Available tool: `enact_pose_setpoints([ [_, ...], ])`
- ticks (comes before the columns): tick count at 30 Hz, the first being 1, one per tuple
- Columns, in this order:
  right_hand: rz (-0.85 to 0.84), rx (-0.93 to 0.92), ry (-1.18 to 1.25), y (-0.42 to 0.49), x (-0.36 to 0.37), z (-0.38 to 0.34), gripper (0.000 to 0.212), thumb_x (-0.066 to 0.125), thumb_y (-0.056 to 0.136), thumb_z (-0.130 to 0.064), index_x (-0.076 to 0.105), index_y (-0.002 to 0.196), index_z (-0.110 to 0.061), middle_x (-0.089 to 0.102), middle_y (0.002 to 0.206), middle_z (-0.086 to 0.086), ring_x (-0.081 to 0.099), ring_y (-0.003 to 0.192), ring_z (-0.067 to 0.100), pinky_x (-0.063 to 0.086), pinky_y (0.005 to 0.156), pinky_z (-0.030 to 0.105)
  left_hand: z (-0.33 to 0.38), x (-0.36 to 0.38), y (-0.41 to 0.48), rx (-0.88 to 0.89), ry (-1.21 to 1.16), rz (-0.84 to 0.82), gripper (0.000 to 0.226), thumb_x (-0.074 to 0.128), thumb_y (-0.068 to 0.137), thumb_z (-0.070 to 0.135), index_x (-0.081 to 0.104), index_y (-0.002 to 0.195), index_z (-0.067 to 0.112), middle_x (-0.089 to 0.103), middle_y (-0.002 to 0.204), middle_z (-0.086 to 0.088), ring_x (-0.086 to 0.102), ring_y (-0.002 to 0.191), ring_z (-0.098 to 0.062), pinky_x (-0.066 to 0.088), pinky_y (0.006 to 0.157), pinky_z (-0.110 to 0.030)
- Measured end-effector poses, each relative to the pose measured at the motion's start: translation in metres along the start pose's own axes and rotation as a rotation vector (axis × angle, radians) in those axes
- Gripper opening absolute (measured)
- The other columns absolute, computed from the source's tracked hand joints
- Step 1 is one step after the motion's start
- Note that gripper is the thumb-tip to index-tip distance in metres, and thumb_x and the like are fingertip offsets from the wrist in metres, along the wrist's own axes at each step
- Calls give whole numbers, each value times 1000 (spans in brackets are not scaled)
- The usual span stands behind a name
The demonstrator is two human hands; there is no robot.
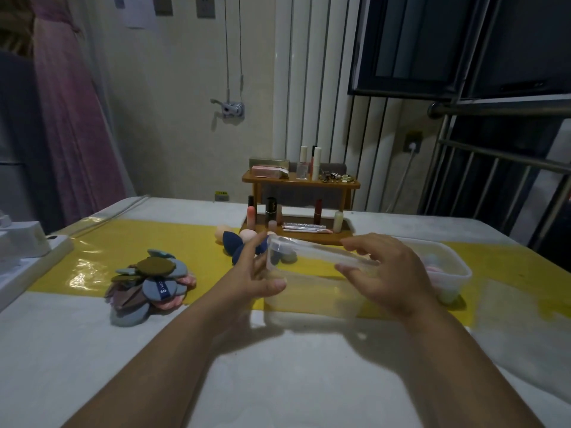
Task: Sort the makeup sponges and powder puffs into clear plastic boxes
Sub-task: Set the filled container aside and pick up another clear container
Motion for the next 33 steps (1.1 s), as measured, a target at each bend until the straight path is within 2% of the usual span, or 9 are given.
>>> enact_pose_setpoints([
  [4, 28, 68, 27, 1, 3, -1, 27, 82, 73, -45, 70, 94, -32, 64, 87, -18, 58, 80, 6, 43, 65, 23, -2, 4, 2, -22, -128, 139, 51, 74, 82, 38, 44, 123, 40, 57, 128, 6, 63, 111, -15, 54, 78, -24],
  [9, 12, 128, 234, 0, 4, -4, 39, 87, 68, -36, 53, 85, -44, 68, 101, -18, 62, 93, 1, 51, 75, 21, -1, 2, 1, -67, -79, 231, 27, 60, 93, 8, 43, 114, 11, 53, 126, -13, 56, 110, -32, 52, 90, -45],
  [12, -75, 123, 303, -3, 8, -1, 51, 80, 71, -9, 51, 90, -47, 65, 117, -17, 59, 111, 7, 51, 93, 33, -4, 7, -3, -151, -55, 266, 33, 53, 87, 0, 47, 117, 12, 53, 126, -16, 50, 119, -42, 45, 101, -63],
  [15, -31, 181, 360, -3, 12, 5, 50, 76, 73, -2, 52, 90, -43, 65, 113, -15, 60, 110, 7, 52, 97, 38, -1, 11, -4, -138, 21, 295, 31, 50, 90, 0, 50, 118, 13, 54, 126, -16, 49, 120, -42, 42, 103, -65],
  [19, 248, 331, 296, -3, 10, 6, 41, 76, 69, -56, 43, 91, -46, 61, 85, -25, 61, 82, 0, 48, 64, 20, 2, 14, -6, -114, -39, 283, 26, 54, 97, 11, 56, 118, 26, 56, 126, -12, 54, 113, -37, 48, 98, -58],
  [22, 409, 358, 208, -4, 6, 5, 46, 61, 65, -71, 34, 94, -47, 57, 80, -19, 58, 72, 11, 39, 56, 16, 0, 18, -6, -113, -49, 243, 30, 54, 97, 12, 59, 120, 31, 59, 128, -9, 57, 116, -36, 46, 99, -56],
  [27, 476, 326, 244, -2, 10, 11, 38, 72, 85, -39, 34, 87, -40, 60, 80, -20, 58, 74, -16, 38, 58, 3, -3, 20, -5, -130, -80, 192, 40, 51, 97, 9, 58, 126, 37, 59, 132, -5, 54, 123, -37, 39, 108, -63],
  [30, 487, 311, 212, 0, 14, 16, 29, 66, 93, -20, 43, 81, -32, 60, 73, -14, 60, 72, -1, 44, 58, 22, -1, 22, -6, -136, -53, 172, 44, 55, 92, 14, 58, 127, 40, 59, 133, 0, 55, 123, -31, 39, 109, -59],
  [33, 485, 353, 248, 3, 12, 17, 20, 57, 95, -11, 59, 97, -30, 64, 91, -10, 64, 86, 15, 50, 70, 32, 4, 25, -8, -116, -55, 169, 52, 68, 64, 26, 66, 112, 47, 65, 124, 7, 62, 115, -20, 46, 106, -47],
])
Point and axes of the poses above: each hand's wrist, its own y-axis towards the middle knuckle, its own x-axis out of the palm, z = x × y, the point moved 2 cm from there along y, towards the middle knuckle
